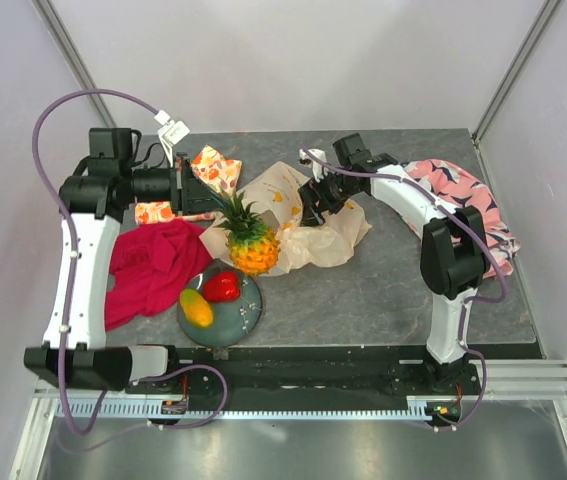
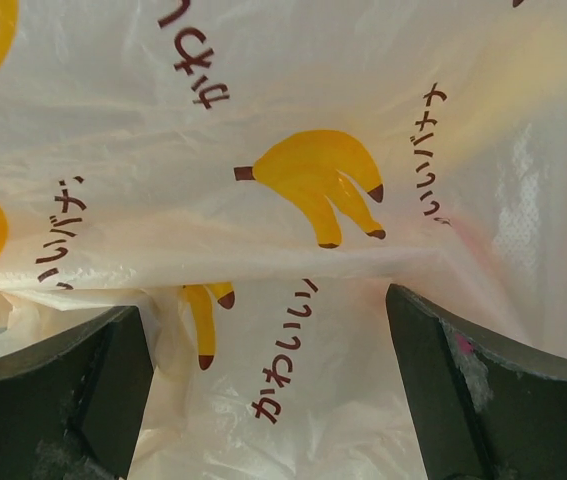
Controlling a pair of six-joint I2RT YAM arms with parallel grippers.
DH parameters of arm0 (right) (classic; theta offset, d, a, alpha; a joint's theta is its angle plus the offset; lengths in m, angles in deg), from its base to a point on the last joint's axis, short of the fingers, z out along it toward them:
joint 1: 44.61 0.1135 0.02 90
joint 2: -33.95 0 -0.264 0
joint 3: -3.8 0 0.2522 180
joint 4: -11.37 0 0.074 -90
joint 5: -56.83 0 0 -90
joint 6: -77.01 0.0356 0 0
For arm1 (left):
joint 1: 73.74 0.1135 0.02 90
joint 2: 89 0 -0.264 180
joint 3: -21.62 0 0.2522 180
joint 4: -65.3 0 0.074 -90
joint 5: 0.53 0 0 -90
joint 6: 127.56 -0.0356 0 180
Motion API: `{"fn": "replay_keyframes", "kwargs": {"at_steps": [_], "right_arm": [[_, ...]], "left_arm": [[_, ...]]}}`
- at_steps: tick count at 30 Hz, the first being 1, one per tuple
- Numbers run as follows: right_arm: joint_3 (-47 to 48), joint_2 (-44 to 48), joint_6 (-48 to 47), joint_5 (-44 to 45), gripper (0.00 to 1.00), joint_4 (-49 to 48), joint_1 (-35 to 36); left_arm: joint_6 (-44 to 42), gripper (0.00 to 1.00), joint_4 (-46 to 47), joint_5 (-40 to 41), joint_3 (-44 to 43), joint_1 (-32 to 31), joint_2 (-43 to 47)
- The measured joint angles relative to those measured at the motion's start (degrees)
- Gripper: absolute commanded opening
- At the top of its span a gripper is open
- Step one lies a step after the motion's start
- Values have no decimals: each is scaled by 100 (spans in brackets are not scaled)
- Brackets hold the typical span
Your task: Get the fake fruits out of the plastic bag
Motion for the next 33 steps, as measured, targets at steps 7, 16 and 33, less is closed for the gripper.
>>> {"fn": "replay_keyframes", "kwargs": {"at_steps": [7, 16, 33], "right_arm": [[356, -109, -286, 1198, 98, 247, 50], [1231, -852, -332, 1985, 98, 208, -557], [1043, -841, -452, 2153, 98, 221, -105]], "left_arm": [[-1921, 2, -1233, 391, -535, -221, -505], [-3222, 2, -1349, 1447, 1989, -1357, 695], [-3239, 2, 1213, 1930, 3818, -1547, 1082]]}}
